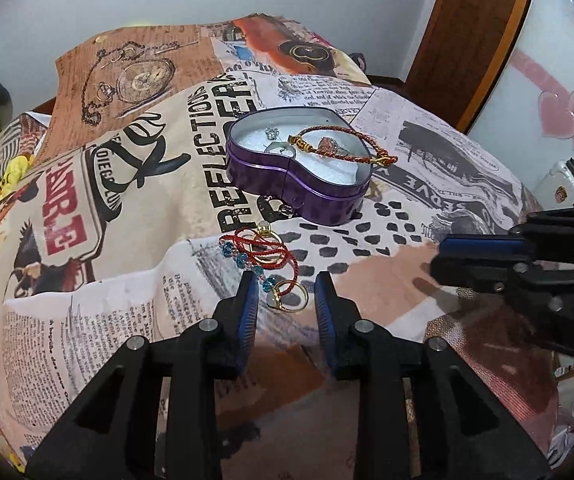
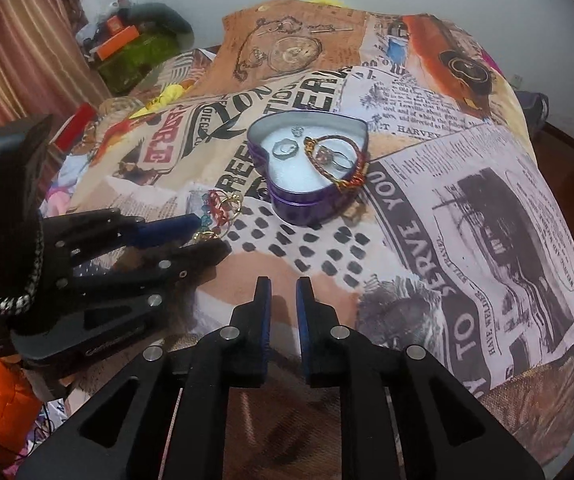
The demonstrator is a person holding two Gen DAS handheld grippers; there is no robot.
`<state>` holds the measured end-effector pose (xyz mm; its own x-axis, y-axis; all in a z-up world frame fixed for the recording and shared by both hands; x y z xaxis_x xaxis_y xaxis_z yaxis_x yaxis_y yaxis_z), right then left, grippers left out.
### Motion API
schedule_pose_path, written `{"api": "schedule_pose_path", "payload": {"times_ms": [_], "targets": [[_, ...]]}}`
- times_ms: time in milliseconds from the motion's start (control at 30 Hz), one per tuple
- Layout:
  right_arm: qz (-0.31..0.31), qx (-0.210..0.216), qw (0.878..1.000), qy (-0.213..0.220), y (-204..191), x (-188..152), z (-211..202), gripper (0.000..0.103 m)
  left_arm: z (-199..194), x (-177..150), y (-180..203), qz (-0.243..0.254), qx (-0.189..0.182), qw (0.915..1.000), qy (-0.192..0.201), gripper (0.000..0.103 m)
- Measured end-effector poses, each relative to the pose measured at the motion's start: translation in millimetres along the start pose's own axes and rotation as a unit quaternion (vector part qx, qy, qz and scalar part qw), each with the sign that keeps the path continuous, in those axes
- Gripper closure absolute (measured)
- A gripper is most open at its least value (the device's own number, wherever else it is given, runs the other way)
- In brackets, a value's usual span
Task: Organize jewelry
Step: 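Reach the left tool toward the gold ring while the right approaches the beaded charm, then grasp the gold ring with the left tool while the right grasps the beaded charm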
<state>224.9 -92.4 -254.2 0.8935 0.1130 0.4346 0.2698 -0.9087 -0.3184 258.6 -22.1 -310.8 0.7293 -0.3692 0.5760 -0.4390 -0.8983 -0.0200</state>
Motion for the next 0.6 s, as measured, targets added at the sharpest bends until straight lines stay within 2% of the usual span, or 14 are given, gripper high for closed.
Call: {"api": "schedule_pose_path", "payload": {"times_ms": [33, 67, 100, 200, 367, 600], "targets": [[0.005, 0.004, 1.0, 0.001, 2.5, 0.1, -1.0, 0.092, 0.5, -0.2, 0.8, 0.003, 0.004, 1.0, -0.002, 0.075], [0.008, 0.006, 1.0, 0.001, 4.2, -0.2, -1.8, 0.092, 0.1, -0.5, 1.0, 0.006, 0.011, 0.9999, -0.002, 0.081], [0.014, 0.008, 1.0, 0.002, 7.0, -0.6, -2.7, 0.092, -0.1, -0.7, 1.7, 0.01, 0.016, 0.9998, -0.002, 0.082], [0.029, 0.014, 0.999, 0.003, 13.5, -2.1, -5.4, 0.092, -2.9, 0.1, 2.9, 0.016, 0.027, 0.9995, 0.0, 0.083], [0.04, 0.02, 0.999, 0.007, 16.9, -4.1, -11.1, 0.091, -12.7, 0.6, 3.2, 0.005, 0.023, 0.9997, 0.009, 0.083], [0.029, 0.022, 0.999, 0.015, 5.8, -0.8, -15.6, 0.091, -55.5, 7.7, -8.2, -0.013, 0.021, 0.9979, 0.059, 0.083]]}}
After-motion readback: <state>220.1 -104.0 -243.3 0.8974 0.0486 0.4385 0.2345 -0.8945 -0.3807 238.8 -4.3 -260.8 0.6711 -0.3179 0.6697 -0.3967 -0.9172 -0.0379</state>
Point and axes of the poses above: each gripper's, at about its wrist camera, not at the fingertips, and z roughly the way its jaws point, y to its right, x to its top, the point moved 10 cm from there along z, roughly the way its jaws point, and after that the axes turned 14 degrees about z, right-handed, at the moved point
